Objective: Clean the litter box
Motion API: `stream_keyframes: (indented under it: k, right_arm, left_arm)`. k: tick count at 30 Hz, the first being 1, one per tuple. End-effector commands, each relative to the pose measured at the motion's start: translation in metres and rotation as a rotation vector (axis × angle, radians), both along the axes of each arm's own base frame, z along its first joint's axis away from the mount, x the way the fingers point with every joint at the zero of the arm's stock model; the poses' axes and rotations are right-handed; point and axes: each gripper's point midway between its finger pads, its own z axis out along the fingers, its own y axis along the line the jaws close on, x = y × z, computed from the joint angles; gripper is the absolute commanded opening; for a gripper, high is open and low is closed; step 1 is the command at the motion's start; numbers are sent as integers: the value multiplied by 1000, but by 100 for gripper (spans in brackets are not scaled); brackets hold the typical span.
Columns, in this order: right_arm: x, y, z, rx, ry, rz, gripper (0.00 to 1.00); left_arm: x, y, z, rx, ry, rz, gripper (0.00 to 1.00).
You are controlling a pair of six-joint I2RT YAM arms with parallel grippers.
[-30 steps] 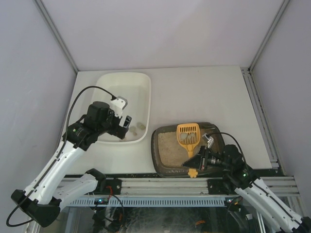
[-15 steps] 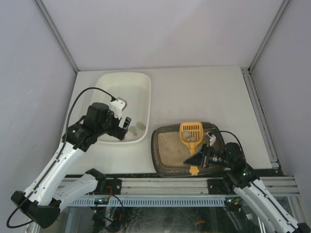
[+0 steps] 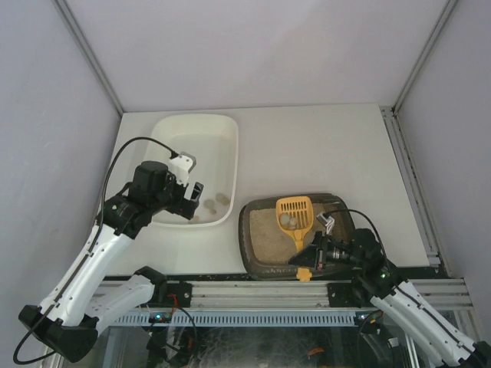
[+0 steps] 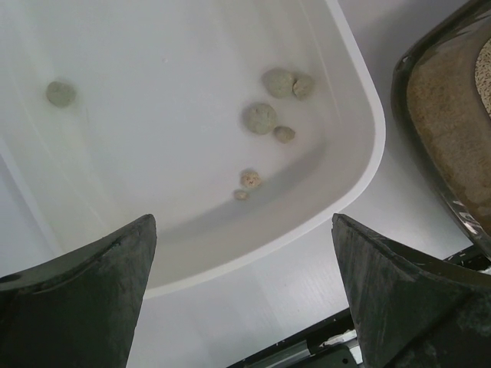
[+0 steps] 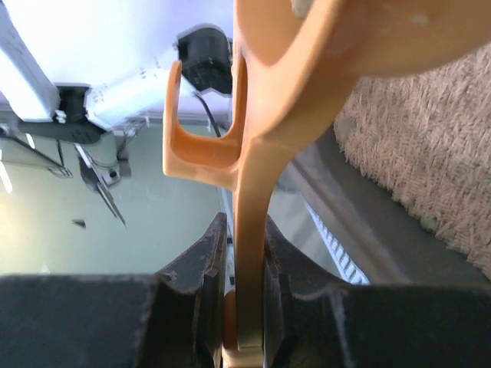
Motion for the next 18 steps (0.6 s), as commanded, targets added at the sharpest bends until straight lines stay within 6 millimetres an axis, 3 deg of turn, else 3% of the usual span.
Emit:
stream_keyframes:
  k: [1, 5, 9, 14, 18]
  right_arm:
    - [22, 0, 19, 114, -36, -88, 0]
    - [8, 8, 22, 35, -92, -23, 0]
    - [23, 3, 16, 57, -72, -83, 0]
    - [9, 12, 20, 14, -102, -7, 0]
    - [29, 2, 11, 76, -50, -106, 0]
  left_arm:
    - [4, 7, 3, 9, -30, 33, 100]
    - [6, 8, 1, 1, -26, 51, 100]
    - [4, 5, -7, 6, -6, 10, 100]
    - [3, 6, -7, 7, 3, 9, 100]
    - [4, 6, -9, 3, 14, 11, 100]
